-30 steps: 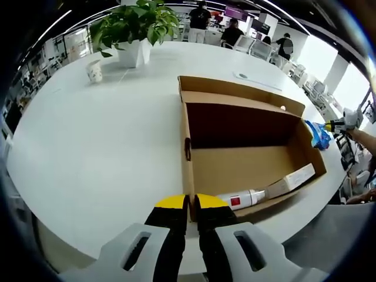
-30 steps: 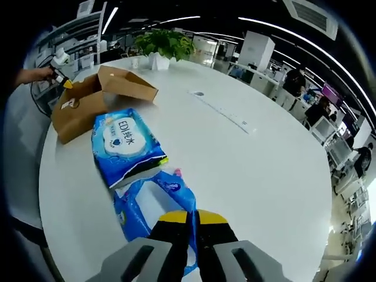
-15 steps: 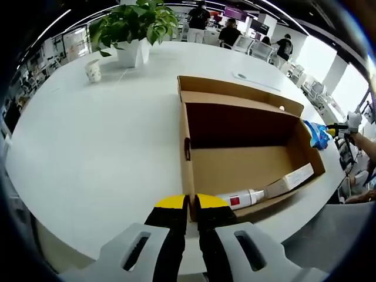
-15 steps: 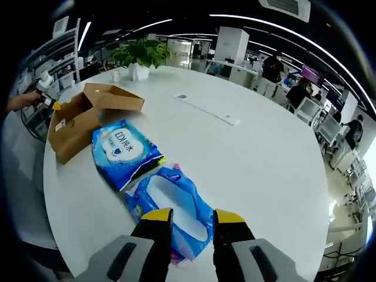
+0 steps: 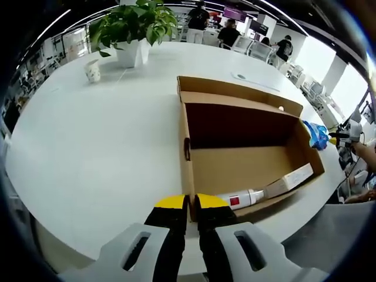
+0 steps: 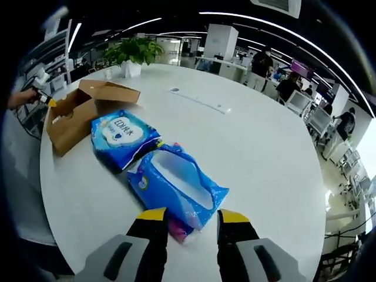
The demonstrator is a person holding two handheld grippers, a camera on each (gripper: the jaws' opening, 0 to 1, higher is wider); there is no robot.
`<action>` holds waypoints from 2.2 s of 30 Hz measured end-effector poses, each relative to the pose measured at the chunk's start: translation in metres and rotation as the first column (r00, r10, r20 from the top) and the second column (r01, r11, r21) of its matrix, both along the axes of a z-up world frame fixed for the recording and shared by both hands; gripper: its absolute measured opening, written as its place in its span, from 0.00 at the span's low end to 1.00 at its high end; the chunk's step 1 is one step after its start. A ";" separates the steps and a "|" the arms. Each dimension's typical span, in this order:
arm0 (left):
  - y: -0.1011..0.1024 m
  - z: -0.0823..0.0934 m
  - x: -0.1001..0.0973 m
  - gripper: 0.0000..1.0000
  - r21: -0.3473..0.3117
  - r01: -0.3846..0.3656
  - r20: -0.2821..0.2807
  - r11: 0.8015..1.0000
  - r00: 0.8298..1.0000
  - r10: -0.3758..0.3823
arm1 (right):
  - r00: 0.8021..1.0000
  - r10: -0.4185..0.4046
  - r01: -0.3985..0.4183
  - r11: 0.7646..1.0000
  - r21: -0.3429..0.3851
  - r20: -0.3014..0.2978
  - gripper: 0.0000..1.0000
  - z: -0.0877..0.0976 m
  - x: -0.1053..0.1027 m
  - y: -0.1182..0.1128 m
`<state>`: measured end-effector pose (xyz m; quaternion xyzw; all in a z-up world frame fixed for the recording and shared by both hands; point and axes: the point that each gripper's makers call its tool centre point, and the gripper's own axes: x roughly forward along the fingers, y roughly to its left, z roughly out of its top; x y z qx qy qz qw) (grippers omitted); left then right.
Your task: Operate the shoe box by opening the lid, removing the specified soft item, and placing it in the target area until the item is outside and the box remains undamaged.
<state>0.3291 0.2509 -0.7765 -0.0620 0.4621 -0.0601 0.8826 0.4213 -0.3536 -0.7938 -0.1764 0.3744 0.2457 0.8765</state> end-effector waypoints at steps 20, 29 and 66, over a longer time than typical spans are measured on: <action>0.000 0.001 0.000 0.03 0.001 -0.006 0.003 1.000 1.000 0.006 | 0.997 -0.075 0.075 0.997 -0.013 -0.016 0.04 -0.014 -0.002 -0.017; -0.001 0.001 0.000 0.03 0.003 -0.006 0.001 1.000 1.000 0.006 | 0.997 -0.076 0.075 0.997 -0.028 -0.017 0.02 -0.014 0.006 -0.020; 0.000 0.001 0.000 0.02 -0.009 -0.037 0.002 0.999 0.999 0.037 | 0.964 0.261 -0.261 0.965 0.015 -0.051 0.32 0.050 -0.032 0.073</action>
